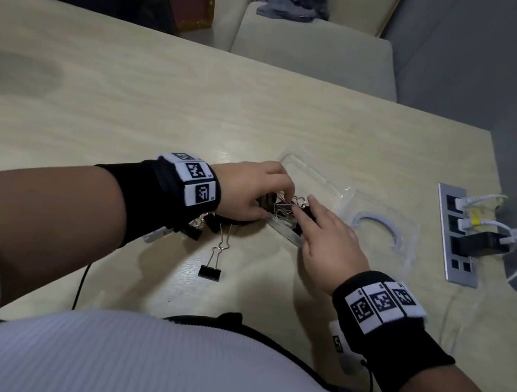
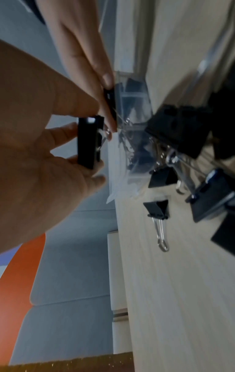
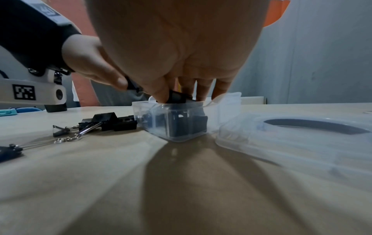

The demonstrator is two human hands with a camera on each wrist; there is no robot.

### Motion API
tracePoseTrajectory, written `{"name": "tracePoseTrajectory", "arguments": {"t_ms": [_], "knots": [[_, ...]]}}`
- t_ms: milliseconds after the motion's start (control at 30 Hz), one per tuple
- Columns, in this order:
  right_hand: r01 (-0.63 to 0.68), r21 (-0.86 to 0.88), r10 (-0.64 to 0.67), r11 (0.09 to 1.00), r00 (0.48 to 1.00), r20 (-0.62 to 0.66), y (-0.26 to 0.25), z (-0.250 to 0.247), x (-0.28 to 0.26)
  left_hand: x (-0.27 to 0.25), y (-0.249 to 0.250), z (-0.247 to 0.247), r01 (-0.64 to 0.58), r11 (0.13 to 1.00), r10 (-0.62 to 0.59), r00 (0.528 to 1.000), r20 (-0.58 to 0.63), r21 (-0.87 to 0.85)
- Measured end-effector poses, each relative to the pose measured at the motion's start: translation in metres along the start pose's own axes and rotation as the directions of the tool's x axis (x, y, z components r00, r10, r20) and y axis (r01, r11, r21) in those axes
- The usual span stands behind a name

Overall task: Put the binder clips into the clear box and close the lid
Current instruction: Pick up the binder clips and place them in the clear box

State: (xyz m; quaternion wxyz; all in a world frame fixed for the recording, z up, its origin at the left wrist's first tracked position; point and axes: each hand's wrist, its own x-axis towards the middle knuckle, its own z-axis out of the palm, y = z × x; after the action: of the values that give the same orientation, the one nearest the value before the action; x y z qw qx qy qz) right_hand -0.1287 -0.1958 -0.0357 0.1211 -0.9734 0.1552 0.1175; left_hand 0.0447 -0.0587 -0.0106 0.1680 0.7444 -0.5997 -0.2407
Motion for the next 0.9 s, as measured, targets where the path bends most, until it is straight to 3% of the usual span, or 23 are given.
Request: {"name": "tracePoseTrajectory", "arguments": {"t_ms": [100, 200, 367, 633, 900], "knots": [[-0.003, 0.052, 0.004, 0.999, 1.0, -0.019, 0.002, 0.003, -0.004, 0.007, -0.008, 0.002, 0.052, 0.981, -0.059, 0.998, 0.033, 0.188], [0.002, 0.101, 0.004, 0.995, 0.999, -0.051, 0.004, 0.006, -0.007, 0.007, -0.016, -0.001, 0.121, 0.956, -0.128, 0.992, 0.008, 0.269], [0.003, 0.106, 0.007, 0.994, 0.996, -0.092, 0.001, 0.008, -0.007, 0.004, -0.016, 0.0, 0.0, 0.891, -0.065, 0.99, 0.127, 0.454], [-0.012, 0.041, 0.014, 0.999, 0.999, -0.034, -0.001, 0.005, 0.001, 0.004, -0.011, 0.001, 0.005, 0.883, -0.023, 0.999, 0.032, 0.469], [-0.014, 0.042, 0.011, 0.999, 0.998, 0.061, -0.002, 0.003, 0.001, 0.009, -0.005, 0.002, 0.016, 0.876, -0.122, 0.974, 0.189, 0.482]]}}
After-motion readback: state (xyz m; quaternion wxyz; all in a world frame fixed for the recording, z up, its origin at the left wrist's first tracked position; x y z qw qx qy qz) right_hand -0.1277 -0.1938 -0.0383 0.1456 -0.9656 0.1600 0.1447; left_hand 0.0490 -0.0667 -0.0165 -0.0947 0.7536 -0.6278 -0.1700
